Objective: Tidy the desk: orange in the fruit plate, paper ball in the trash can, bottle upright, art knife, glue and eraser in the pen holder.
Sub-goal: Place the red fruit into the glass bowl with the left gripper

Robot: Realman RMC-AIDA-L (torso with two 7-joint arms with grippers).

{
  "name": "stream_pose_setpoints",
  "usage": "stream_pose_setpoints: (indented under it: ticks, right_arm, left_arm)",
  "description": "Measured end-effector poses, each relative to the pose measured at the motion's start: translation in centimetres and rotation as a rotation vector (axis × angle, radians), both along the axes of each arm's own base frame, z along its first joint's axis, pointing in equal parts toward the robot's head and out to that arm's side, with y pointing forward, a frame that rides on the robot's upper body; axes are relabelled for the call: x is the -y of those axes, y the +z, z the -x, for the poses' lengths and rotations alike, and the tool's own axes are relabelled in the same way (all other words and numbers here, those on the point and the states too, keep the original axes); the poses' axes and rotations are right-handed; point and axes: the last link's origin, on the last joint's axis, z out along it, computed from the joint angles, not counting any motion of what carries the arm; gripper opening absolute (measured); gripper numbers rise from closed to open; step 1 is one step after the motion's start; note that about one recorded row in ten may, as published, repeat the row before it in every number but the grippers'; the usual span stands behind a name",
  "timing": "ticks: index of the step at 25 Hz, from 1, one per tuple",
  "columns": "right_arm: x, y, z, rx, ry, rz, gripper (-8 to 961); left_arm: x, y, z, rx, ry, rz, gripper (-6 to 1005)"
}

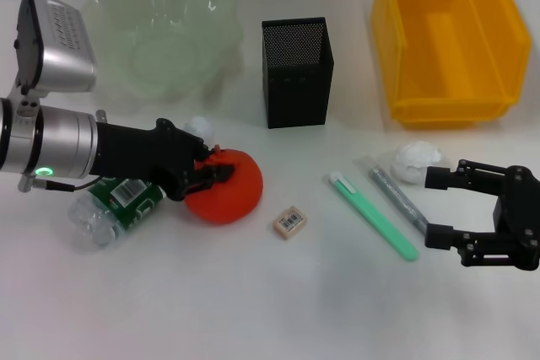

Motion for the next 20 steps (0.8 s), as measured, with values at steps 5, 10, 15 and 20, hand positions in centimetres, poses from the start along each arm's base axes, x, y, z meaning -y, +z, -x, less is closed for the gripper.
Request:
stream_pose_setpoints:
  ticks: [5,10,15,20]
  right_arm:
    - [0.0,0.0,0.0,-0.002,-0.001,-0.001,835]
    - [-0.2,-0.2,0.3,-0.013,0.005,-0.005,835]
    - [-0.2,-0.7,0.8,-0.025,0.018,-0.007,835]
    - [-0.3,-1.5,1.3,-0.055,0.032,0.002,834]
  left_arm:
    - [-0.4,2.3,-1.8,0.205,0.004,-0.076,197]
    - [-3.7,9.4,-1.3,0.56,0.145,-0.506,166]
    - [-6.3,9.5,-0.2,0.595,0.293,-0.651,191]
    - [-8.2,7.7,-0.4,0.558,0.329,-0.717,263]
